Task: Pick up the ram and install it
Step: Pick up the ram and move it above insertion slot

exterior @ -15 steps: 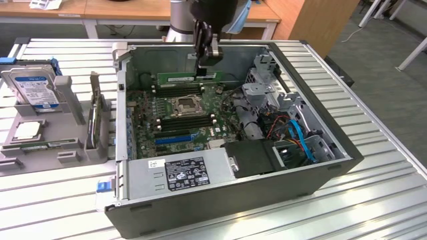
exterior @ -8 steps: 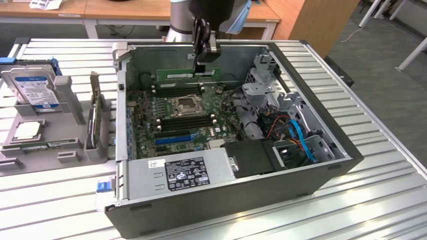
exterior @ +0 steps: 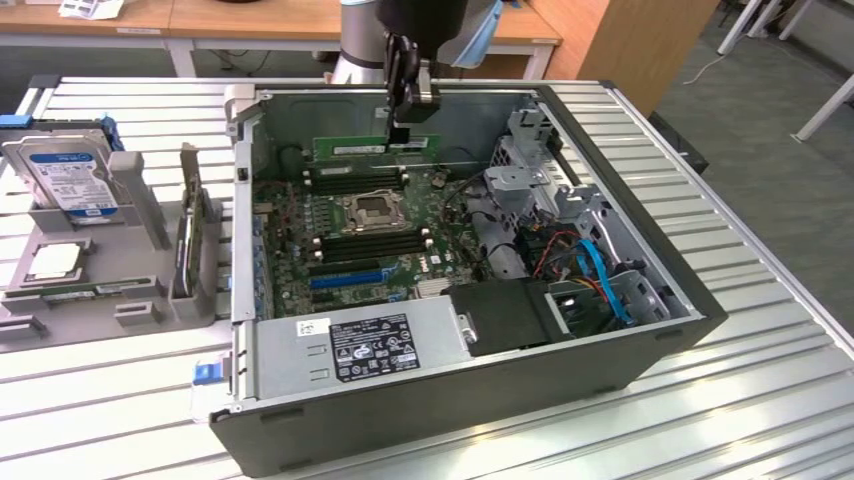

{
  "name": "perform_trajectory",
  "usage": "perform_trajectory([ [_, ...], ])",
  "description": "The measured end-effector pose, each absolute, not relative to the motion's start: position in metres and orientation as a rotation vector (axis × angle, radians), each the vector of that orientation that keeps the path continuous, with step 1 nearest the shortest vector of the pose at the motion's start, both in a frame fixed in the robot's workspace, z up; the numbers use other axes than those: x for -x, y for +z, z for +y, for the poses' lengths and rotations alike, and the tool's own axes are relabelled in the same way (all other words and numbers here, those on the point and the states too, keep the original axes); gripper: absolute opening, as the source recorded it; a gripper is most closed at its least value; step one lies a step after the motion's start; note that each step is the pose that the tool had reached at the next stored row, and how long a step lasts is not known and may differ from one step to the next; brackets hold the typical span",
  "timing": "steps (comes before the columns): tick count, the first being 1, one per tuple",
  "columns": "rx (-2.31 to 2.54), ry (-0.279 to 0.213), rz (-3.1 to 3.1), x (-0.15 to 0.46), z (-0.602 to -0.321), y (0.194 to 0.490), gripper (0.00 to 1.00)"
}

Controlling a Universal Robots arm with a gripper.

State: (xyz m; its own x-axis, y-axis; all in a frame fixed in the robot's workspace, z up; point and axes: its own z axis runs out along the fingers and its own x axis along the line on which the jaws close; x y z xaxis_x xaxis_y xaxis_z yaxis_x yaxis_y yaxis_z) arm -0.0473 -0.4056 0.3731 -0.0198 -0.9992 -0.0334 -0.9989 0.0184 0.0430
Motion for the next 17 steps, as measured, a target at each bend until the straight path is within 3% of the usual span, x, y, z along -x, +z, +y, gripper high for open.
perform_trajectory([
  [17,-2.195,-0.085,-2.237,0.047,-0.406,0.355,0.12],
])
